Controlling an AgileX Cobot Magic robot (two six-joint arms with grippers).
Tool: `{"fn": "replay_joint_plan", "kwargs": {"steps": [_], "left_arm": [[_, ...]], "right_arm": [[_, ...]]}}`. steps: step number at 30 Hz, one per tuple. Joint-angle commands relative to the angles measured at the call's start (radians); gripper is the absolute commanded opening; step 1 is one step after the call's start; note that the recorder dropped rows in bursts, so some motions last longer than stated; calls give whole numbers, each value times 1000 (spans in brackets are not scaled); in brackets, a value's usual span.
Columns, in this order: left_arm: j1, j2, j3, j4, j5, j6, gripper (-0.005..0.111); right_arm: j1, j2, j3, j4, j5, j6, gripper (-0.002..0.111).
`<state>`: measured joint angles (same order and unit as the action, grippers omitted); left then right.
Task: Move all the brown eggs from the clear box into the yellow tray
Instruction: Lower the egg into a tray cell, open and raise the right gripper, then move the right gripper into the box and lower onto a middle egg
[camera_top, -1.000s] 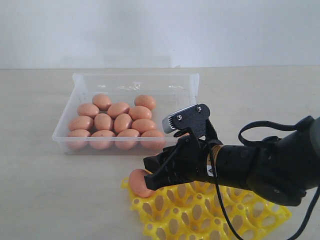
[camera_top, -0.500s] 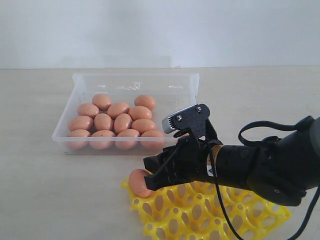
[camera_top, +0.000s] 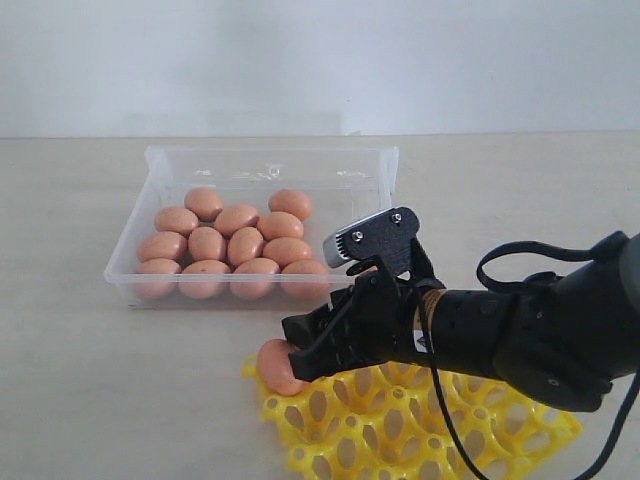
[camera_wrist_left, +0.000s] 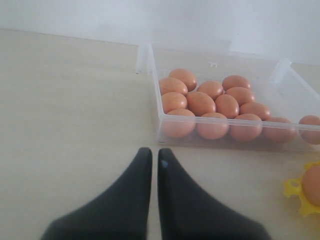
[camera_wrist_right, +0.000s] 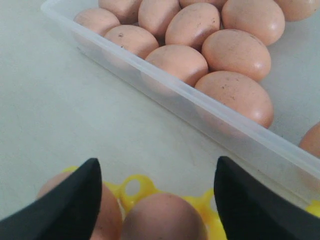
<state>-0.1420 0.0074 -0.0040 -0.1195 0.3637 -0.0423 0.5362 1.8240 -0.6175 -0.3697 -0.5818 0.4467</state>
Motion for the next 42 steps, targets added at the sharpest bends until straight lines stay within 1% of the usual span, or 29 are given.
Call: {"fn": "replay_joint_plan", "kwargs": {"steps": [1,6,10,12,13,16,19,20,23,27,31,33,36,38,40,42], "left_arm": [[-2,4,4,4,-9,4,4],[-2,4,4,4,-9,4,4],[-2,4,4,4,-9,4,4],[-2,4,4,4,-9,4,4],[-2,4,4,4,-9,4,4],[-2,4,4,4,-9,4,4],[-2,4,4,4,-9,4,4],[-2,4,4,4,-9,4,4],[-2,4,4,4,-9,4,4],[-2,4,4,4,-9,4,4],[-2,4,4,4,-9,4,4],[-2,4,4,4,-9,4,4],[-2,4,4,4,-9,4,4],[-2,4,4,4,-9,4,4],[-2,4,4,4,-9,4,4],[-2,4,4,4,-9,4,4]], "right_arm": [[-8,-12,-3,-6,1,-10,59],[-8,-117,-3,-2,1,-16,59],[-8,-263,-3,4,3,-16,59],[-8,-336,-3,21,3,-27,57],[-8,-364,-3,32,5,-48,53],[-8,-455,-4,113,21,-204,34],[-8,-533,-5,272,24,-415,6],[-8,-554,-10,325,27,-469,-1],[-8,-591,-34,531,29,-649,0],[-8,-595,-67,734,42,-857,0],[-13,-593,-120,929,190,-1073,0],[-36,-593,-147,1023,282,-1192,0],[-104,-593,-182,1187,389,-1322,0],[-178,-593,-194,1267,440,-1336,0],[-254,-591,-196,1306,493,-1336,0],[-346,-580,-196,1306,569,-1337,0]]}}
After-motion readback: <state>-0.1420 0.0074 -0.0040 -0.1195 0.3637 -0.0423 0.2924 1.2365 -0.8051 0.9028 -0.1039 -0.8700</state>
